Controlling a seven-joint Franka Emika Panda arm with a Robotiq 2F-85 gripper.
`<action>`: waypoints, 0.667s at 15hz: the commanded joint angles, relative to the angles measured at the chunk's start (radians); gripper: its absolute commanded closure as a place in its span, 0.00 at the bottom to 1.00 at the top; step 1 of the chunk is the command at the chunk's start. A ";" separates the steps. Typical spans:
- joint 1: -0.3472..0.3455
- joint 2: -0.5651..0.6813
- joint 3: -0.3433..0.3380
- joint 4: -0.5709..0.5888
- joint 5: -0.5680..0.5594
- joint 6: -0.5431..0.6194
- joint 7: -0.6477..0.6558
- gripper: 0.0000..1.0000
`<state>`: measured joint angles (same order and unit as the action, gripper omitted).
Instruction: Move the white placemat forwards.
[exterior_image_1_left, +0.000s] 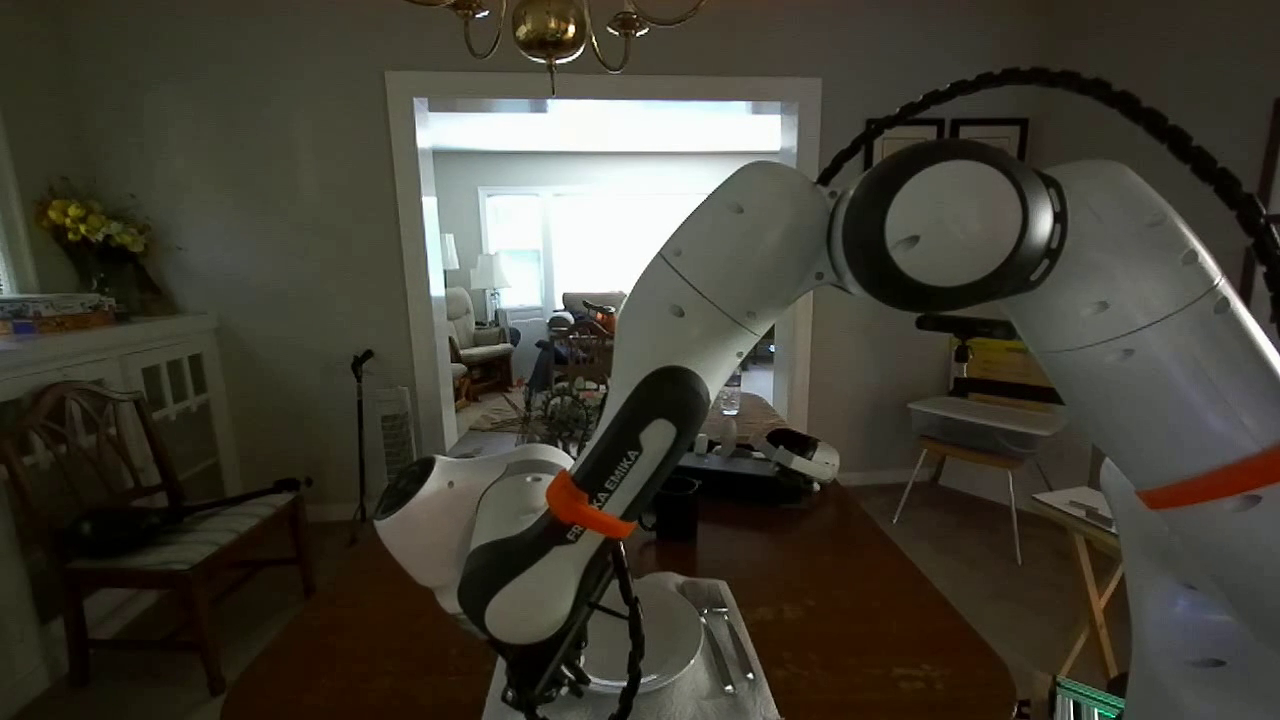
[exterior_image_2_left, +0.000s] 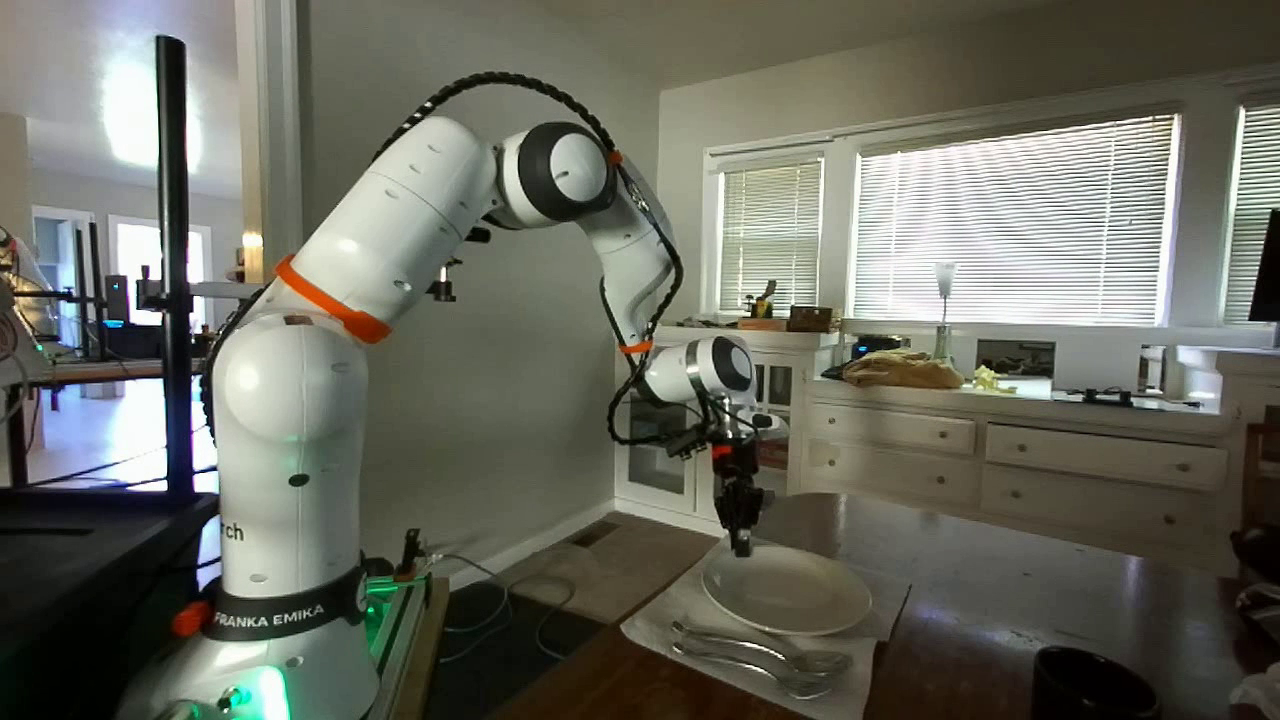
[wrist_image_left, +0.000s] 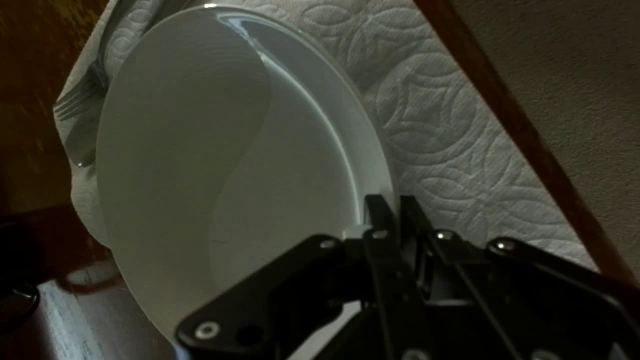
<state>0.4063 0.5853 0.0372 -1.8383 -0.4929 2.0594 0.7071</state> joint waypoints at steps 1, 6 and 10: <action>-0.001 0.038 0.002 0.033 0.043 -0.011 0.019 0.97; -0.003 0.044 0.001 0.044 0.048 -0.019 0.006 0.63; -0.003 0.051 0.008 0.050 0.068 -0.013 -0.012 0.34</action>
<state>0.4055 0.6112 0.0363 -1.8164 -0.4558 2.0508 0.7098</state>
